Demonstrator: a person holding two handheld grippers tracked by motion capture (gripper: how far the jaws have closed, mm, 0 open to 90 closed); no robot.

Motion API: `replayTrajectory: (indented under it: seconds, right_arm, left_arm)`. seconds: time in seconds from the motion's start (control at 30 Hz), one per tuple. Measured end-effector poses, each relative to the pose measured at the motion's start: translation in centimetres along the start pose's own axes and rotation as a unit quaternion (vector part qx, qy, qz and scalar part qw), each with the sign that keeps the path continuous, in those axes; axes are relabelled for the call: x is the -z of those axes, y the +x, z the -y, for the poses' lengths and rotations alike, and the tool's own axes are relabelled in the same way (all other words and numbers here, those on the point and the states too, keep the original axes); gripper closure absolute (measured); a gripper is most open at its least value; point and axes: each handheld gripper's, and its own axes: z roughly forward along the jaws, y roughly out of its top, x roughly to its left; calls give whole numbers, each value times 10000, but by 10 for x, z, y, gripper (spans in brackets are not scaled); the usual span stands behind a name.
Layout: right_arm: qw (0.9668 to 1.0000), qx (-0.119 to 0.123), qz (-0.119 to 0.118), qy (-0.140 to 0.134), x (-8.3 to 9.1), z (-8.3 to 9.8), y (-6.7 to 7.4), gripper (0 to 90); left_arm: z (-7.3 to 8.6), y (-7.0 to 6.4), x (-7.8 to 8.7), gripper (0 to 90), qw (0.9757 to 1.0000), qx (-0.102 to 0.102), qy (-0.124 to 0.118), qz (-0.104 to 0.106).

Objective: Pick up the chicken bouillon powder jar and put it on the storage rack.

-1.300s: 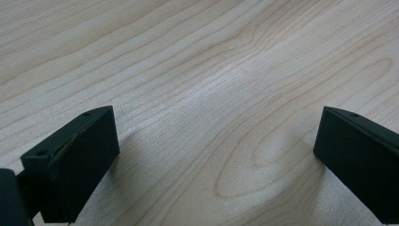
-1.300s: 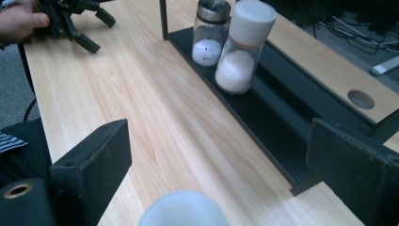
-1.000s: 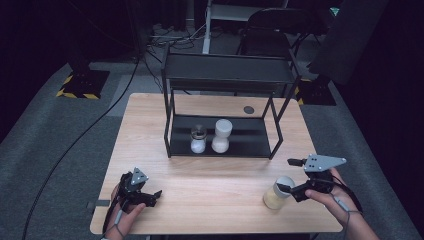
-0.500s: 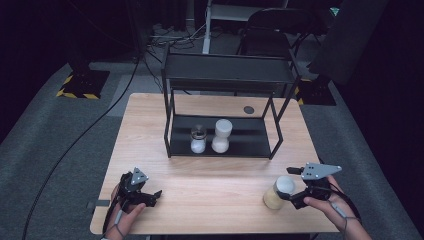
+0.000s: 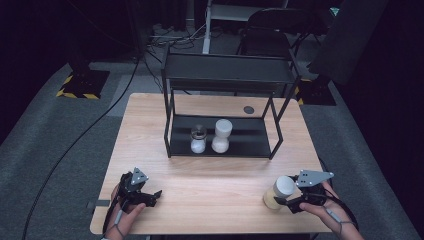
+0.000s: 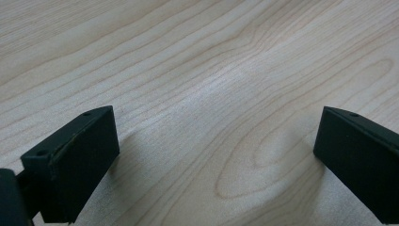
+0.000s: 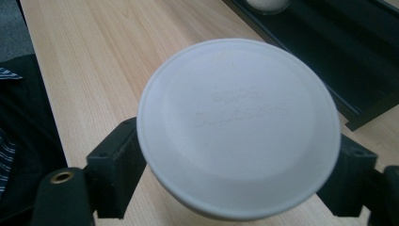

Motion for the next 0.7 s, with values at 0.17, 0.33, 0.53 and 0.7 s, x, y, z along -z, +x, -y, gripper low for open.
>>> replayTrajectory:
  seconds: [0.17,0.33,0.53,0.7]
  right_arm:
    - [9999,77,67,-78,-1,3,3,330]
    - [9998,47,68,-165,0,6,3,338]
    - [9997,68,30,-219,1,3,0,339]
    - [9995,116,46,-297,5,-6,-3,339]
  left_arm:
    - [0,0,0,5,10000,-2,5,-3]
    - [0,0,0,5,10000,-2,5,-4]
    - [0,0,0,5,10000,1,0,0]
    - [0,0,0,5,10000,0,3,0]
